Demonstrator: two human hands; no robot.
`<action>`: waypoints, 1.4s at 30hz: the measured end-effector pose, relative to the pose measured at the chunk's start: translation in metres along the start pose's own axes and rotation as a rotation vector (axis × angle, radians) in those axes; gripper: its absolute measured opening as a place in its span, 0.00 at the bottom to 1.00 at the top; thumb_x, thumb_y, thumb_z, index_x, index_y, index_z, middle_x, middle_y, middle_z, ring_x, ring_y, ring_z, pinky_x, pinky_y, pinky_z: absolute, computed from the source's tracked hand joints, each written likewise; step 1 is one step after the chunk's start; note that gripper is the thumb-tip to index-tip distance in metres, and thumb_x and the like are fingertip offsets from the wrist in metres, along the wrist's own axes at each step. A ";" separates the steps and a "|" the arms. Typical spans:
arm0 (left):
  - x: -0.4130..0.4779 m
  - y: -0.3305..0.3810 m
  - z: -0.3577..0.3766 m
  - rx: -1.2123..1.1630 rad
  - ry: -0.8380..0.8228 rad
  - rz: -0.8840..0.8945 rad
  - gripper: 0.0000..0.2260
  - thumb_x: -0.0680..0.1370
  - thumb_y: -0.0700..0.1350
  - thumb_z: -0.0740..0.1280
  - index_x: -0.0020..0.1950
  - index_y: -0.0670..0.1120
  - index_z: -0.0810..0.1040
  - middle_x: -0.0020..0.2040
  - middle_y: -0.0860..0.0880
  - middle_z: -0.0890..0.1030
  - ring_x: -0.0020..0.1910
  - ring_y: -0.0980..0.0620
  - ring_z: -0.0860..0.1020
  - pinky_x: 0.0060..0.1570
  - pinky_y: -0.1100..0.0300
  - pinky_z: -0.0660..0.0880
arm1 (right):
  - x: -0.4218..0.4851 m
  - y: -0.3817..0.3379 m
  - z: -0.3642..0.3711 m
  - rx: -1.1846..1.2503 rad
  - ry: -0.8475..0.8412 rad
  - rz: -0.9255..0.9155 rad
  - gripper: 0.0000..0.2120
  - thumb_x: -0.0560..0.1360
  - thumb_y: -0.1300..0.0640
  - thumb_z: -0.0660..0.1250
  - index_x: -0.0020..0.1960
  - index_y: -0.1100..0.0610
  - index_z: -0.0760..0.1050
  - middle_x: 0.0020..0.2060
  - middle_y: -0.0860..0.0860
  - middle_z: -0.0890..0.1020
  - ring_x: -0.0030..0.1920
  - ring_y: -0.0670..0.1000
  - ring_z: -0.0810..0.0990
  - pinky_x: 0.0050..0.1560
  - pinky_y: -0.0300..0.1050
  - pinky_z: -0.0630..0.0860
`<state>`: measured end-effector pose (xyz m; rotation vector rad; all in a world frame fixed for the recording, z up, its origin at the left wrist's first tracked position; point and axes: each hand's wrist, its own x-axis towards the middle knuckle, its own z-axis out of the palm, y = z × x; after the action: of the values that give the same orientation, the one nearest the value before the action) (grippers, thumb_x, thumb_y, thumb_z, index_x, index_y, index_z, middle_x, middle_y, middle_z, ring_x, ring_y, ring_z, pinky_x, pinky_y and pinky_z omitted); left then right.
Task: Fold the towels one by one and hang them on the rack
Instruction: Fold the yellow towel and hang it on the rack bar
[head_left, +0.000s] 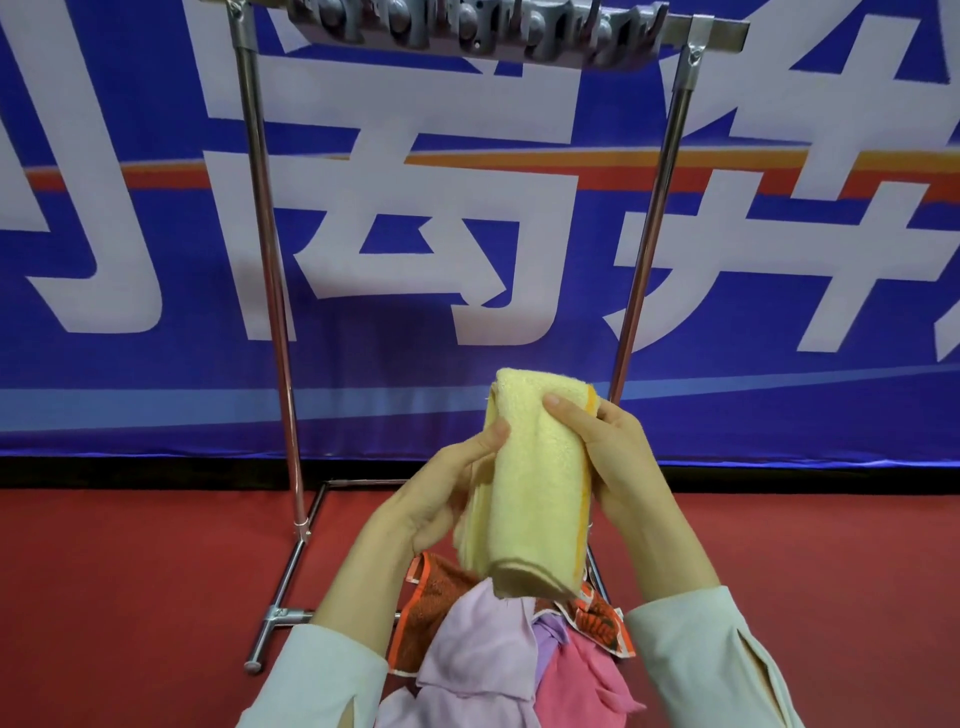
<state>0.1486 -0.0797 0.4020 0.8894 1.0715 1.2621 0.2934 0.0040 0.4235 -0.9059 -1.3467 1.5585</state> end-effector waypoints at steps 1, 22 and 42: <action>0.001 -0.002 0.001 0.016 -0.007 -0.008 0.19 0.72 0.55 0.70 0.57 0.44 0.81 0.53 0.45 0.84 0.52 0.50 0.83 0.57 0.54 0.74 | 0.001 0.001 0.002 -0.016 0.042 0.001 0.10 0.72 0.53 0.73 0.51 0.55 0.80 0.48 0.52 0.85 0.49 0.53 0.84 0.52 0.53 0.81; 0.021 -0.017 -0.006 -0.194 0.344 0.089 0.21 0.72 0.38 0.72 0.64 0.43 0.73 0.55 0.41 0.82 0.53 0.43 0.82 0.55 0.46 0.79 | 0.004 0.013 0.009 -0.583 -0.175 0.219 0.25 0.70 0.43 0.73 0.56 0.62 0.75 0.50 0.54 0.82 0.48 0.52 0.81 0.46 0.47 0.78; 0.013 -0.010 -0.013 -0.379 0.245 -0.078 0.19 0.71 0.47 0.70 0.59 0.38 0.79 0.50 0.38 0.84 0.46 0.40 0.83 0.50 0.47 0.78 | -0.001 0.016 0.027 -0.110 -0.173 0.178 0.14 0.77 0.68 0.59 0.63 0.61 0.67 0.47 0.55 0.76 0.43 0.51 0.78 0.39 0.43 0.77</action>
<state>0.1393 -0.0691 0.3872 0.4097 0.9986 1.4726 0.2665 -0.0078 0.4114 -1.0000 -1.5208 1.7447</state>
